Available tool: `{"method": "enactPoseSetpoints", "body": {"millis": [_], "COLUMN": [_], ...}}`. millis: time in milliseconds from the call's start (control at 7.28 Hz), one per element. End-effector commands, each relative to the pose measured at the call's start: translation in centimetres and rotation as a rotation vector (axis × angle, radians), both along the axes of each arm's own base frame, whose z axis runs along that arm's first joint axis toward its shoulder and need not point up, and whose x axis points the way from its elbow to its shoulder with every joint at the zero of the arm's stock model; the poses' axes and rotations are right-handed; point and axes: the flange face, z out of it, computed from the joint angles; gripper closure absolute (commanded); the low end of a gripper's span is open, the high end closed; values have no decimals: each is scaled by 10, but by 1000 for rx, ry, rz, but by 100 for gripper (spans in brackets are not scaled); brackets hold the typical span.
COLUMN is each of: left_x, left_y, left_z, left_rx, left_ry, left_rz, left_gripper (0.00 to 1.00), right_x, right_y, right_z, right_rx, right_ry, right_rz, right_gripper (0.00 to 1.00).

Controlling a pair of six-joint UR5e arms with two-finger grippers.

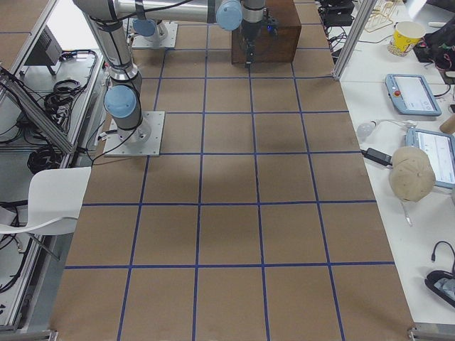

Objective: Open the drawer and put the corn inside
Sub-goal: 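Move the left gripper down beside the cabinet toward the drawer handle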

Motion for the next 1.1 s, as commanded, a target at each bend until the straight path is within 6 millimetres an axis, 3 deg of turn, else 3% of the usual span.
{"method": "enactPoseSetpoints", "body": {"millis": [0, 962], "left_x": [-3, -6], "left_y": [-1, 3], "left_z": [-5, -11], "left_rx": [4, 13], "left_ry": [-6, -5], "left_rz": [3, -2], "left_gripper": [0, 0], "right_x": [0, 0], "right_y": [0, 0], "right_z": [0, 1], "right_rx": [1, -3], "right_ry": [0, 0], "right_rz": [0, 0], "right_gripper": [0, 0]}}
